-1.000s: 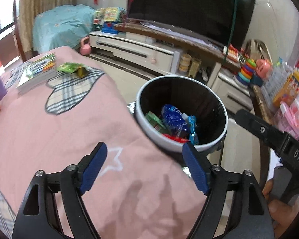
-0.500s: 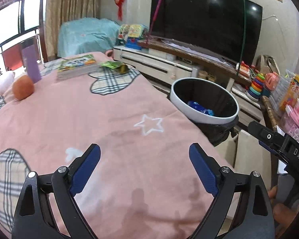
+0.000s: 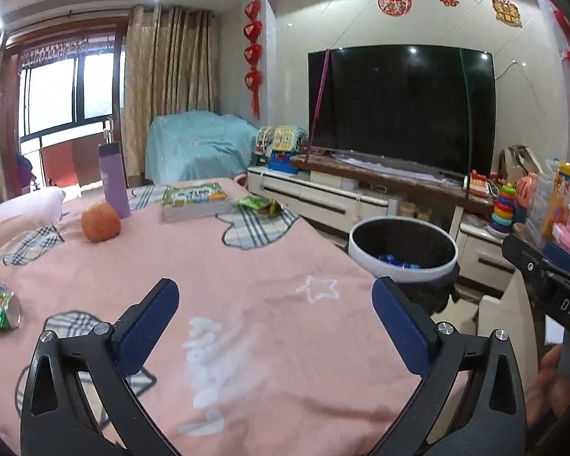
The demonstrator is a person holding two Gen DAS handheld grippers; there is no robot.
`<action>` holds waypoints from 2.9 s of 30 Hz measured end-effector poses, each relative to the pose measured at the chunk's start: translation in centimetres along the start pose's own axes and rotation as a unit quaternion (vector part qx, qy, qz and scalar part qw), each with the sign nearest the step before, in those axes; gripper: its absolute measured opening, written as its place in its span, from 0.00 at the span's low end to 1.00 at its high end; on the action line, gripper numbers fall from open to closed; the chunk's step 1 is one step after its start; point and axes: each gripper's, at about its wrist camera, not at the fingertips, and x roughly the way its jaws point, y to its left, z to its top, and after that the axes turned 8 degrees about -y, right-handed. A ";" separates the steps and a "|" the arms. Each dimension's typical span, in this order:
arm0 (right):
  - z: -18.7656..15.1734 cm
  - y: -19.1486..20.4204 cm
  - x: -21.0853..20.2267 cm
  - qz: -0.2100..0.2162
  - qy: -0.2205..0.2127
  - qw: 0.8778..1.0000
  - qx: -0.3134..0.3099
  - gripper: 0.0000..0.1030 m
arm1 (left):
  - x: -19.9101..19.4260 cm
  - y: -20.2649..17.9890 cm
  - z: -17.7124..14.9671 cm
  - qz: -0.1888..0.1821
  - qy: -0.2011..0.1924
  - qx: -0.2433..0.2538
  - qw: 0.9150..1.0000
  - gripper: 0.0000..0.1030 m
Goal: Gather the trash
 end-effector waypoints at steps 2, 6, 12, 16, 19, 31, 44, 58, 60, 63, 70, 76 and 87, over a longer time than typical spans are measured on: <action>-0.7 0.1 -0.1 -0.001 0.003 1.000 -0.006 1.00 | 0.0 0.3 -0.4 -0.007 0.007 -0.005 1.000 1.00; -1.4 0.1 -0.3 -0.003 0.004 1.000 -0.010 1.00 | -0.3 0.1 -0.7 0.003 0.006 0.005 1.000 1.00; -1.5 -0.1 -1.0 0.003 0.001 1.000 0.003 1.00 | -0.8 0.3 -1.0 0.022 0.007 0.007 1.000 1.00; -1.5 -0.3 -1.2 0.001 -0.002 1.000 0.008 1.00 | -1.1 0.5 -1.1 0.031 0.012 0.005 0.999 1.00; -1.5 -0.7 -1.4 0.006 -0.007 1.000 0.018 1.00 | -1.3 0.7 -1.0 0.034 0.010 0.002 0.999 1.00; -1.5 0.1 -1.9 0.007 -0.016 1.000 0.008 1.00 | -2.1 1.2 -0.9 0.038 -0.002 -0.002 0.999 1.00; -1.6 -0.1 -2.2 0.008 -0.022 1.000 0.009 1.00 | -2.5 1.0 -0.9 0.038 -0.008 0.003 0.999 1.00; -1.5 0.0 -2.3 0.015 -0.021 1.000 0.013 1.00 | -2.5 0.9 -1.0 0.040 -0.011 0.007 0.999 1.00; -1.6 0.0 -2.3 0.015 -0.020 1.000 0.014 1.00 | -2.4 0.8 -1.0 0.038 -0.010 0.008 0.999 1.00; -1.5 0.0 -2.2 0.015 -0.019 1.000 0.015 1.00 | -2.4 0.8 -1.1 0.038 -0.009 0.009 0.999 1.00; -1.6 0.0 -2.3 0.016 -0.018 1.000 0.016 1.00 | -2.5 0.9 -1.1 0.037 -0.008 0.007 0.999 1.00; -1.6 0.1 -2.3 0.017 -0.019 1.000 0.015 1.00 | -2.6 1.1 -1.1 0.037 -0.008 0.007 0.999 1.00; -1.5 0.3 -2.4 0.019 -0.020 1.000 0.015 1.00 | -2.6 1.1 -1.2 0.035 -0.007 0.009 0.999 1.00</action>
